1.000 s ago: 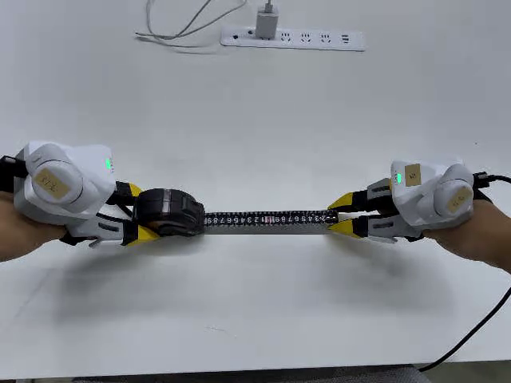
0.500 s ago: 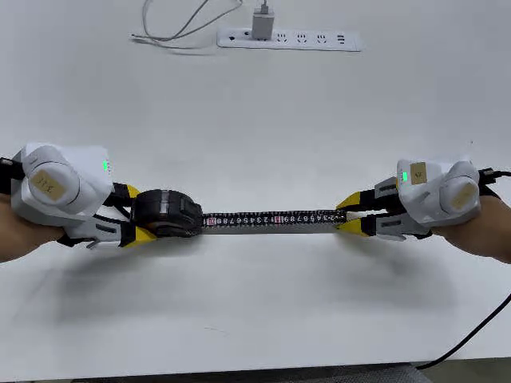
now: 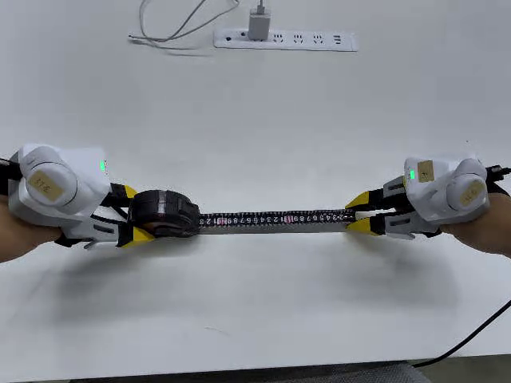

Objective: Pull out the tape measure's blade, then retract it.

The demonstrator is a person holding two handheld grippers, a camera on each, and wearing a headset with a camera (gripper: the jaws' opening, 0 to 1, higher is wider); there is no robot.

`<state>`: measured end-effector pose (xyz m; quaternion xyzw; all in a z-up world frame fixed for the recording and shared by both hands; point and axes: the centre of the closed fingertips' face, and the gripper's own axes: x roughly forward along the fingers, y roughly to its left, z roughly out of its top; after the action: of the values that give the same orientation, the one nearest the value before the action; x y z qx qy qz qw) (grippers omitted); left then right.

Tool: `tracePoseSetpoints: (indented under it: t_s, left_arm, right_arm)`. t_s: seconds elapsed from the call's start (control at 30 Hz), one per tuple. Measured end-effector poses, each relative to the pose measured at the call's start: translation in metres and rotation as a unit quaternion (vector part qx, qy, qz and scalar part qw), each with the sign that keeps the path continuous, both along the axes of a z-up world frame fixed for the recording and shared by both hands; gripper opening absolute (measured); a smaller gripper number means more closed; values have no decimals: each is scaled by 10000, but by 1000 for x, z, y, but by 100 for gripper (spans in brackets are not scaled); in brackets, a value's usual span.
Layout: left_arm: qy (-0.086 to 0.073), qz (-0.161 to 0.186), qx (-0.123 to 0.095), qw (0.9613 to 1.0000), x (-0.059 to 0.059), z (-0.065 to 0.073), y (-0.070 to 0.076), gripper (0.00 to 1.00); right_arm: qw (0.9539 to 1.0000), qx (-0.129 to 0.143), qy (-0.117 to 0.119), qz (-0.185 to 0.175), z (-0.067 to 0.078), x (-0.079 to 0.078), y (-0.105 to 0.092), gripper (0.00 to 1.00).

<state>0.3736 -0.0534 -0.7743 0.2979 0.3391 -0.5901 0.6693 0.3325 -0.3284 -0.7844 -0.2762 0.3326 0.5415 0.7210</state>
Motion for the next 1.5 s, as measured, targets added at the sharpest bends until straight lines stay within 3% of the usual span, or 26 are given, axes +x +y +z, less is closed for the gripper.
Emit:
tracePoseSetpoints:
  t_s: [0.07,0.17,0.97,1.5]
  left_arm:
    - [-5,-11,3,10000,0,0,0,26]
    - [-6,-14,5,10000,0,0,0,26]
    - [5,89,13,10000,1,2,-4,27]
    - [62,91,0,9999,1,2,-4,27]
  right_arm:
    - [9999,-151,53,36,-2,-2,-6,8]
    - [9999,-79,61,-9,-2,-1,-6,8]
    - [9987,-374,291,176,-6,-2,-4,10]
    - [9984,-444,324,161,-6,-2,-5,11]
